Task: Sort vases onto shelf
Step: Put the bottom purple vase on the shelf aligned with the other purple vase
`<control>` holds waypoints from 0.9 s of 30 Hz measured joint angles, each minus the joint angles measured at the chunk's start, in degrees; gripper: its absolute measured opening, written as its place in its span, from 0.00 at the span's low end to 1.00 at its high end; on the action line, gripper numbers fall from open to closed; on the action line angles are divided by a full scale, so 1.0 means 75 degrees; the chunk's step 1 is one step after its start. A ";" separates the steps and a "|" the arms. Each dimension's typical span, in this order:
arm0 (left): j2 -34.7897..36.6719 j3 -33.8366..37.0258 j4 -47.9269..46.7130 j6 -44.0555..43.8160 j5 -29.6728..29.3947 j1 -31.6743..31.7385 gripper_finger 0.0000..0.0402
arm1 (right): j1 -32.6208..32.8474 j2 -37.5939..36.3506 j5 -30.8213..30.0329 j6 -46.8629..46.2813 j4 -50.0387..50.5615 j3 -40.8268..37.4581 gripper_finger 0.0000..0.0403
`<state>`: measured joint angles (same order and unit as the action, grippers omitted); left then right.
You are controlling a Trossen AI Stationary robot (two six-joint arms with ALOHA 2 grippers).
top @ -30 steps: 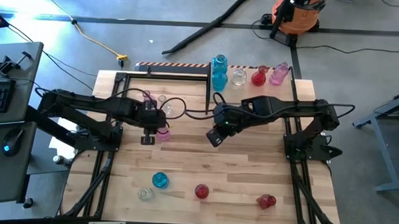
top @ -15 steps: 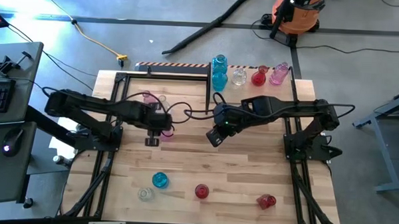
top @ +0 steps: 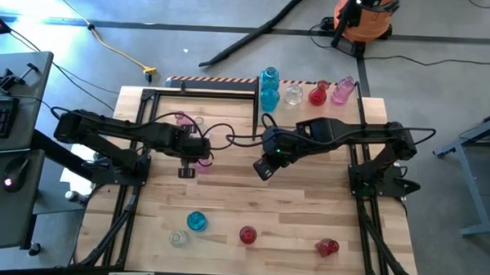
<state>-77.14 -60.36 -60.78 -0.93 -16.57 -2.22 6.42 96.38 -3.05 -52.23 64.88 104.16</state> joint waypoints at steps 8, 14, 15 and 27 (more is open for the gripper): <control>0.0044 0.0009 0.0028 -0.0047 0.0060 -0.0013 0.06 | 0.0000 0.0000 0.0000 -0.0002 0.0001 0.0000 0.18; 0.0047 0.0009 0.0018 -0.0047 0.0052 -0.0045 0.05 | 0.0000 0.0000 0.0000 0.0121 0.0003 0.0000 0.18; 0.0044 0.0009 0.0019 -0.0047 0.0051 -0.0069 0.06 | 0.0000 0.0000 0.0000 0.0154 0.0003 0.0000 0.18; 0.0032 -0.0410 0.0016 -0.0071 0.0355 -0.0442 0.05 | 0.0000 0.0000 0.0207 0.0453 0.0006 0.0000 0.34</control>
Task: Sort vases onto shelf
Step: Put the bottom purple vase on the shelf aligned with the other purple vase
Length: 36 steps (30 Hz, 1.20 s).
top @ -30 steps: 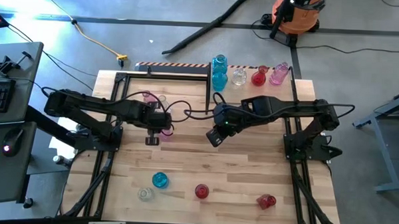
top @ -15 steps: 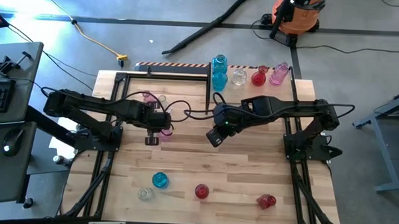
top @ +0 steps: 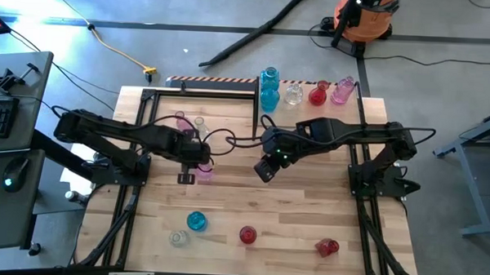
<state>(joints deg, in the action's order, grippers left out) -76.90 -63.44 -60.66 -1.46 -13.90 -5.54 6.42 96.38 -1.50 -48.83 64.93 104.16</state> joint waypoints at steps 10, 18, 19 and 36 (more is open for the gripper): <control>0.0003 -0.0616 -0.0011 -0.0003 0.0004 -0.0179 0.05 | 0.0009 0.0000 -0.0338 0.0597 0.0000 0.0000 0.56; 0.0006 -0.1296 0.0068 -0.0058 -0.0031 -0.0179 0.06 | 0.0009 0.0000 -0.1041 0.1676 -0.0592 0.0000 0.60; 0.0006 -0.1386 0.0078 -0.0058 -0.0028 -0.0179 0.06 | 0.0009 0.0000 -0.1138 0.1890 -0.0789 0.0000 0.60; 0.0012 -0.2367 0.0140 -0.0594 -0.0025 -0.0502 0.06 | -0.0005 0.0842 -0.1676 0.4152 -0.2701 0.0000 0.60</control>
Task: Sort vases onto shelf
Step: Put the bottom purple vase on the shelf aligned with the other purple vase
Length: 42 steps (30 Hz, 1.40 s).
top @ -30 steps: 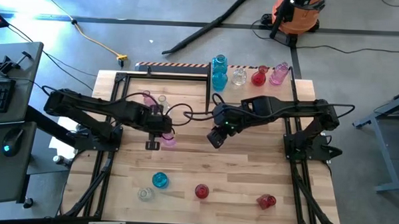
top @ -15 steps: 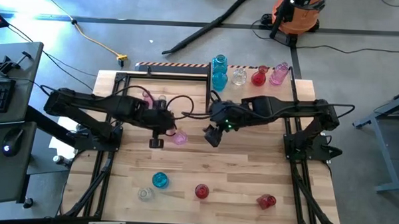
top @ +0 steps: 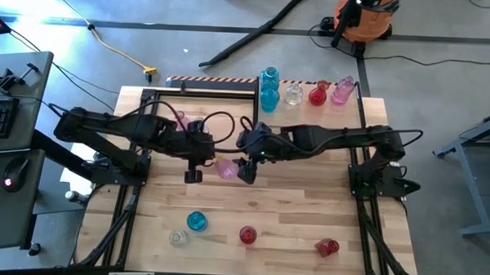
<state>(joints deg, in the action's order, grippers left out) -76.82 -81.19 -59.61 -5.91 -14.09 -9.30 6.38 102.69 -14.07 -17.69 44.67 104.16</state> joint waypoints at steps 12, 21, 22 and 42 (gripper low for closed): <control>0.0000 0.0000 0.0586 -0.0199 -0.0023 -0.0341 0.06 | 0.0002 0.0452 0.0350 0.0436 -0.1048 0.0000 0.60; 0.0000 0.0000 0.0950 -0.0199 -0.0035 -0.0338 0.06 | 0.0005 0.0481 0.0695 0.0427 -0.1342 -0.0003 0.60; 0.0000 0.0000 0.1010 -0.0198 -0.0034 -0.0338 0.06 | 0.0005 0.0481 0.0758 0.0428 -0.1344 -0.0003 0.60; 0.0000 0.0000 0.1340 -0.0181 -0.0227 -0.0332 0.06 | 0.0005 0.0481 0.1047 0.0140 -0.1185 -0.0003 0.42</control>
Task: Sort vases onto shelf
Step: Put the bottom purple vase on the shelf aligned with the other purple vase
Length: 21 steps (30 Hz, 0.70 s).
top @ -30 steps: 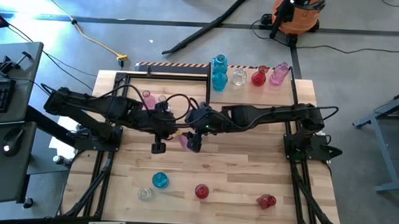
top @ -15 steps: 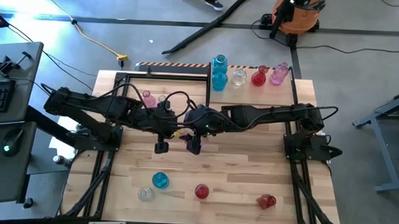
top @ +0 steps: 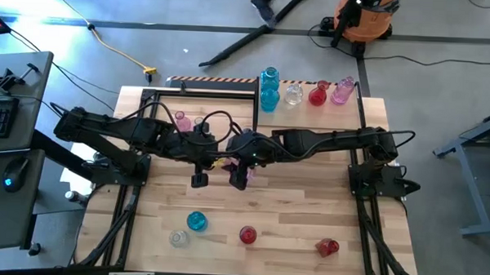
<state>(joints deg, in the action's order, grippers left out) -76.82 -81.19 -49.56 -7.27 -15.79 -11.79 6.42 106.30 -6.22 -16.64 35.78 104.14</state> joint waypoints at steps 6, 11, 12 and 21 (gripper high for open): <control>0.0000 0.0000 0.0006 0.0050 0.0003 0.0000 0.06 | -0.0003 -0.0003 -0.0023 -0.0029 0.0021 0.0000 0.24; 0.0000 0.0000 0.0029 0.0055 0.0012 0.0000 0.06 | -0.0006 -0.0015 -0.0017 -0.0326 0.0024 0.0000 0.16; 0.0000 0.0000 0.0029 0.0055 0.0019 0.0000 0.06 | -0.0006 -0.0015 -0.0017 -0.0341 0.0024 0.0000 0.16; 0.0000 0.0000 0.0044 0.0050 0.0032 0.0000 0.06 | -0.0006 -0.0015 -0.0017 -0.0373 0.0024 0.0000 0.16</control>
<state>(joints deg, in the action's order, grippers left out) -76.82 -81.19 -49.23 -6.89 -15.55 -11.79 6.37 106.19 -6.35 -19.44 35.97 104.14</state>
